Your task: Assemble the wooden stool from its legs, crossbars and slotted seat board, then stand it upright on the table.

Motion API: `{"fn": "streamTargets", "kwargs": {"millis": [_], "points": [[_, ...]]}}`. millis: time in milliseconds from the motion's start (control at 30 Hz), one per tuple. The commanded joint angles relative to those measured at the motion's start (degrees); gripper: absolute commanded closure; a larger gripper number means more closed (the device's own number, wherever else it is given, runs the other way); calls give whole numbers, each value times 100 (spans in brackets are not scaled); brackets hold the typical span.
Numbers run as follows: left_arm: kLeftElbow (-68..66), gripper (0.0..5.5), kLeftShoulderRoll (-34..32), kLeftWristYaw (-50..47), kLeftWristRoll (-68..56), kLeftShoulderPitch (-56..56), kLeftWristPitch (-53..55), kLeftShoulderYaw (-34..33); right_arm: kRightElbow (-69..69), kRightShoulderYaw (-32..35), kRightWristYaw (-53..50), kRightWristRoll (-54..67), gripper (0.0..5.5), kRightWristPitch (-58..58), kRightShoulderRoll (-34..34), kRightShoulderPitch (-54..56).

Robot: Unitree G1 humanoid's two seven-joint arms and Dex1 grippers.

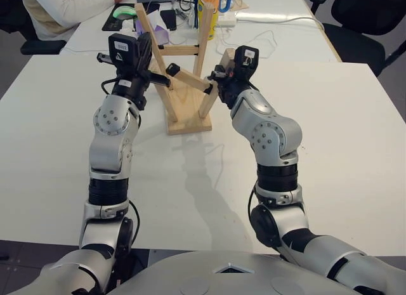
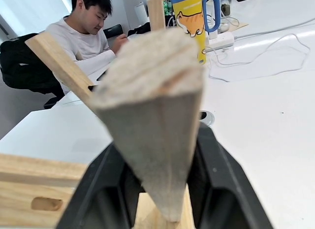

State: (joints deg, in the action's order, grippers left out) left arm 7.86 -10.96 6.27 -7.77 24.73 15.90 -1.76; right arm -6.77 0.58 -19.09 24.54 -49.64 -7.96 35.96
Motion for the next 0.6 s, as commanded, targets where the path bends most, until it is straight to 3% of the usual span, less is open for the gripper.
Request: {"fn": "streamTargets", "kwargs": {"millis": [33, 600], "points": [[-517, 550, 34, -52, 38, -548, 478, -74, 74, -28, 171, 148, 445, -203, -433, 146], [-104, 550, 189, -276, -338, -250, 282, -686, 166, 33, 309, -16, 445, -189, -367, 175]]}}
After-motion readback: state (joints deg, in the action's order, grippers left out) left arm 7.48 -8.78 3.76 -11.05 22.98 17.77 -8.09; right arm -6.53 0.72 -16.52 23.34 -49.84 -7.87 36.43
